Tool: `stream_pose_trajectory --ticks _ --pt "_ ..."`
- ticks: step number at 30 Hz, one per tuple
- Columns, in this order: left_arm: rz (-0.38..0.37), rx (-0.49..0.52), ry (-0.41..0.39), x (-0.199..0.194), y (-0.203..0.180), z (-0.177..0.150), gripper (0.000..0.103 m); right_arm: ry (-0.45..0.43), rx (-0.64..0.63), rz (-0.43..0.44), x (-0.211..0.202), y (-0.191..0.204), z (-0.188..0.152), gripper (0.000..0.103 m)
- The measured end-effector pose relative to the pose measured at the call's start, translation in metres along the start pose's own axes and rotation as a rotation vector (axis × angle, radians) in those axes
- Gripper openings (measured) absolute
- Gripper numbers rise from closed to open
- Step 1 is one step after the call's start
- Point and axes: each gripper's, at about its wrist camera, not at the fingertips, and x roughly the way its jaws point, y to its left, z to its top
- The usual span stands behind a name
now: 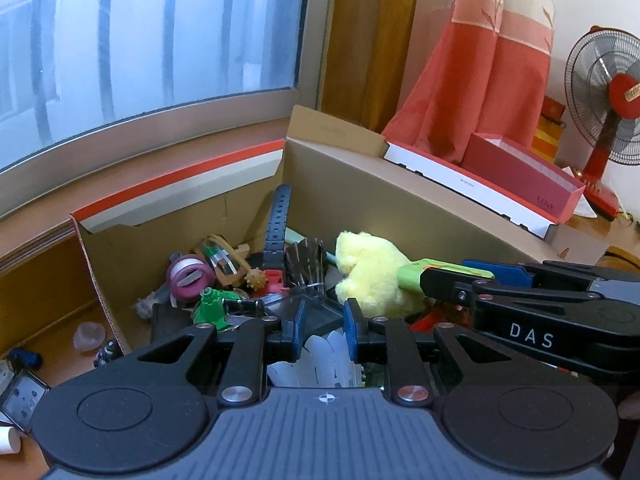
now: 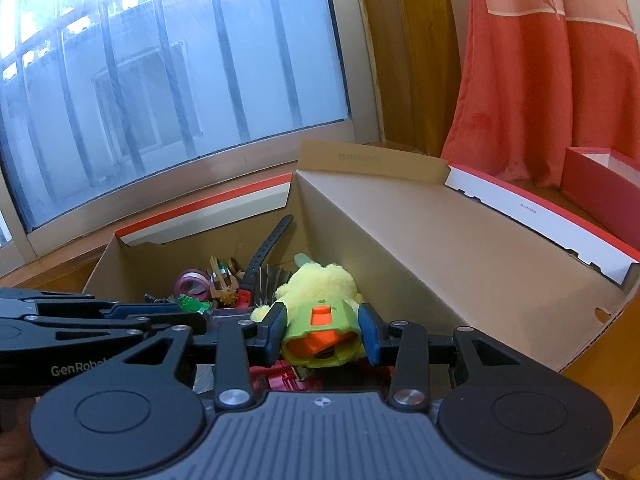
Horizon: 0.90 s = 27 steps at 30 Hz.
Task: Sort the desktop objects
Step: 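Lower the figurine and lighter into the box with both tools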
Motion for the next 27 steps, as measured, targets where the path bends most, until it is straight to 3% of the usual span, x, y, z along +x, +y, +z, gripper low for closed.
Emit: stream_pose_trajectory --ticks 5,7,9,11,15,20,27 --pt "0.003 -0.004 0.000 -0.0003 -0.0002 0.0000 0.026 0.007 0.002 0.000 0.0013 0.0005 -0.0015 0.042" --pt "0.007 -0.005 -0.001 -0.0006 -0.0007 0.0001 0.032 0.011 0.003 0.000 0.0018 0.0005 -0.0019 0.042" --pt "0.014 -0.012 -0.009 -0.0019 -0.0008 0.0005 0.049 0.013 0.002 -0.002 0.0027 0.0006 -0.0025 0.043" --pt "0.015 -0.020 -0.020 -0.0037 -0.0005 0.0008 0.058 0.011 0.000 -0.006 0.0030 0.0007 -0.0033 0.043" --pt "0.024 -0.020 -0.030 -0.0053 -0.0014 0.0010 0.069 0.006 -0.006 -0.012 0.0038 0.0011 -0.0050 0.051" --pt "0.033 -0.062 -0.018 -0.0050 0.0029 0.0020 0.082 0.001 -0.013 -0.020 0.0046 0.0016 -0.0070 0.051" --pt "0.048 -0.107 -0.013 -0.0055 0.0074 0.0019 0.089 -0.010 -0.018 -0.026 0.0050 0.0016 -0.0094 0.053"
